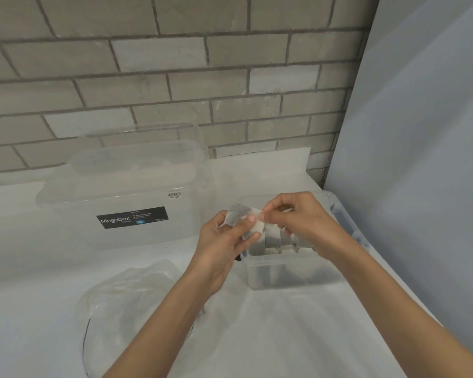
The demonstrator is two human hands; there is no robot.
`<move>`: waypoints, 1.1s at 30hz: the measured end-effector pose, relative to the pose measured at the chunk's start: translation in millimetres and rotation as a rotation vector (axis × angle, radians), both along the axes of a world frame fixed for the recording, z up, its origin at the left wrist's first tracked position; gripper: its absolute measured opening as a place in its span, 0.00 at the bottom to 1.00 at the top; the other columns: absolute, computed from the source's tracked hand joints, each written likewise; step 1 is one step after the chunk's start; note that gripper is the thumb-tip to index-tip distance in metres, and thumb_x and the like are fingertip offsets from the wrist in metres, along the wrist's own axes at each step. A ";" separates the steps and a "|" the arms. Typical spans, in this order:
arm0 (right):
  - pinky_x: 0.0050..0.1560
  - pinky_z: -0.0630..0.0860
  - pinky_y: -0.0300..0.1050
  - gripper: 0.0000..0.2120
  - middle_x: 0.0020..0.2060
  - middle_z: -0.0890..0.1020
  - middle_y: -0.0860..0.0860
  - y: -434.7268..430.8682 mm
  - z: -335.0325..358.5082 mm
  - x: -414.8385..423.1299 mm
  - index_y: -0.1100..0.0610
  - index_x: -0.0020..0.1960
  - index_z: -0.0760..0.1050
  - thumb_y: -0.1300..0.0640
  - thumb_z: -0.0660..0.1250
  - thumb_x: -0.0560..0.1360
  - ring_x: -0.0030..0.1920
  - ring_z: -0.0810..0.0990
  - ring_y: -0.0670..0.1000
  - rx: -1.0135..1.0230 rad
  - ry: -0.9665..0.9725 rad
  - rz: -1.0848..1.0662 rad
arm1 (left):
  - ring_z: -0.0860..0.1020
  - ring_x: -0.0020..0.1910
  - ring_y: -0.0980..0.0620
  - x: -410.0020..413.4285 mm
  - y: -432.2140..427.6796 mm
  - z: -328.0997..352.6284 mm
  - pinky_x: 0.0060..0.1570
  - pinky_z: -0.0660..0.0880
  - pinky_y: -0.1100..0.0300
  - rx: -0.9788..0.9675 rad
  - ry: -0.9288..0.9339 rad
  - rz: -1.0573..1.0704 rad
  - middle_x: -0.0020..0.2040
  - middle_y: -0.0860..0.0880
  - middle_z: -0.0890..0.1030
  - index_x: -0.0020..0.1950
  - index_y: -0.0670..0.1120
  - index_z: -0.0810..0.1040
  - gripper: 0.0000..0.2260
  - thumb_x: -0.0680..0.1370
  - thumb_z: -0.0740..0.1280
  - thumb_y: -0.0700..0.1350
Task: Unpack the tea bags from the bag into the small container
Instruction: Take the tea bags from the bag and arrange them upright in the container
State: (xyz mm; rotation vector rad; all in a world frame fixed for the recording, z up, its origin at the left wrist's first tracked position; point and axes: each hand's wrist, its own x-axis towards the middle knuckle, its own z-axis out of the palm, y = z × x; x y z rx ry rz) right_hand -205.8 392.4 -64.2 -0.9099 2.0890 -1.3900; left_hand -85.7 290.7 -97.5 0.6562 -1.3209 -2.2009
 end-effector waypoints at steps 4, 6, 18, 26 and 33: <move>0.35 0.75 0.37 0.02 0.36 0.82 0.49 -0.6 6.0 -8.9 0.57 0.41 0.81 0.60 0.71 0.72 0.35 0.78 0.43 -0.024 0.017 0.010 | 0.81 0.53 0.45 -1.9 -2.6 -2.5 0.51 0.80 0.58 0.034 -0.006 -0.010 0.51 0.38 0.80 0.52 0.38 0.79 0.14 0.75 0.71 0.48; 0.38 0.78 0.39 0.03 0.35 0.82 0.49 -0.4 10.9 -17.8 0.57 0.40 0.78 0.62 0.69 0.73 0.35 0.81 0.45 -0.061 -0.005 -0.028 | 0.74 0.51 0.43 0.1 -7.4 -5.3 0.47 0.81 0.59 0.074 -0.009 0.009 0.50 0.42 0.74 0.46 0.40 0.80 0.12 0.74 0.72 0.49; 0.36 0.69 0.28 0.10 0.38 0.78 0.46 -23.3 -17.4 -63.9 0.57 0.49 0.79 0.67 0.63 0.73 0.40 0.76 0.43 0.482 0.617 0.371 | 0.81 0.48 0.51 14.8 -25.2 -9.2 0.50 0.77 0.59 -0.072 -0.192 0.063 0.50 0.48 0.84 0.54 0.45 0.81 0.08 0.75 0.71 0.40; 0.48 0.76 0.41 0.13 0.39 0.78 0.50 -57.9 -66.8 -71.4 0.59 0.45 0.82 0.72 0.64 0.71 0.45 0.79 0.51 0.601 0.624 0.500 | 0.79 0.42 0.52 11.8 -24.2 -10.3 0.48 0.78 0.57 -0.052 -0.208 0.070 0.44 0.48 0.82 0.45 0.46 0.79 0.02 0.76 0.71 0.42; 0.59 0.72 0.51 0.12 0.43 0.83 0.48 -59.4 -78.4 -76.8 0.54 0.45 0.79 0.68 0.71 0.67 0.49 0.79 0.48 0.550 0.576 0.384 | 0.71 0.32 0.56 8.8 -22.3 -10.6 0.35 0.69 0.64 -0.044 -0.228 0.093 0.37 0.52 0.77 0.44 0.47 0.78 0.03 0.75 0.71 0.42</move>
